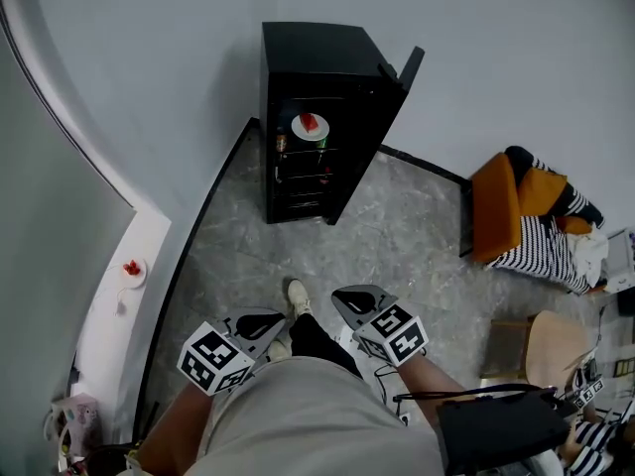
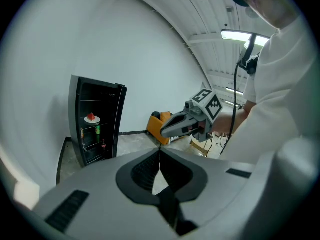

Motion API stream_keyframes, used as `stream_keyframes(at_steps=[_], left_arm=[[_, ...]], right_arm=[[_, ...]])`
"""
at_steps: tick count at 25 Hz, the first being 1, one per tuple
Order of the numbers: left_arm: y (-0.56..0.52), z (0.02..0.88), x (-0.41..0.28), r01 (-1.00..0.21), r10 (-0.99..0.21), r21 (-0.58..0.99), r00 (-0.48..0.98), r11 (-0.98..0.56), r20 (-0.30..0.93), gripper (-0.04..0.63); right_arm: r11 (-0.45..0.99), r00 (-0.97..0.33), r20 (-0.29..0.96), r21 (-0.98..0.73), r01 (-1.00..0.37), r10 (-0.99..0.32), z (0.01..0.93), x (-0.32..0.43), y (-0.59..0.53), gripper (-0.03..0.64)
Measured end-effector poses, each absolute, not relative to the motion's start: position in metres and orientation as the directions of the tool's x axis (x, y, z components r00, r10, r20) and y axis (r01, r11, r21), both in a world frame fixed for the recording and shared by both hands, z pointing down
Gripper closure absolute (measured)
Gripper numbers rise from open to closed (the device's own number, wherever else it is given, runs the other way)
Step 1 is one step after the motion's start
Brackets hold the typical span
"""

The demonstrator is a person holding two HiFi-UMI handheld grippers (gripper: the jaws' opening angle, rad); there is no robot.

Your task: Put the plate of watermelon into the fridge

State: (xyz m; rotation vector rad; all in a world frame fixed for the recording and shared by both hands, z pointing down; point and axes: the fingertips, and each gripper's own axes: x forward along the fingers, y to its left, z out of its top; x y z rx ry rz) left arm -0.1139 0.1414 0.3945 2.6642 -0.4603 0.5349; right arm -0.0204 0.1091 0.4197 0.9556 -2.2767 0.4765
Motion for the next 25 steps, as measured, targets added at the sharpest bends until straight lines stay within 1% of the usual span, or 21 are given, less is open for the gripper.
stream_keyframes(at_steps=[8,25], left_arm=[[0.147,0.395,-0.113,-0.392,-0.244,0.303,0.871,-0.869,0.425,0.583],[0.167,0.404,-0.113,-0.392,-0.235,0.302,0.864,-0.869,0.445,0.583]], right_arm=[[0.709,-0.572,0.651,-0.072,-0.702,-0.500,0.409,-0.031,0.125,0.601],[0.712,-0.573,0.644,-0.062,-0.700,-0.507,0.406,-0.028,0.144,0.603]])
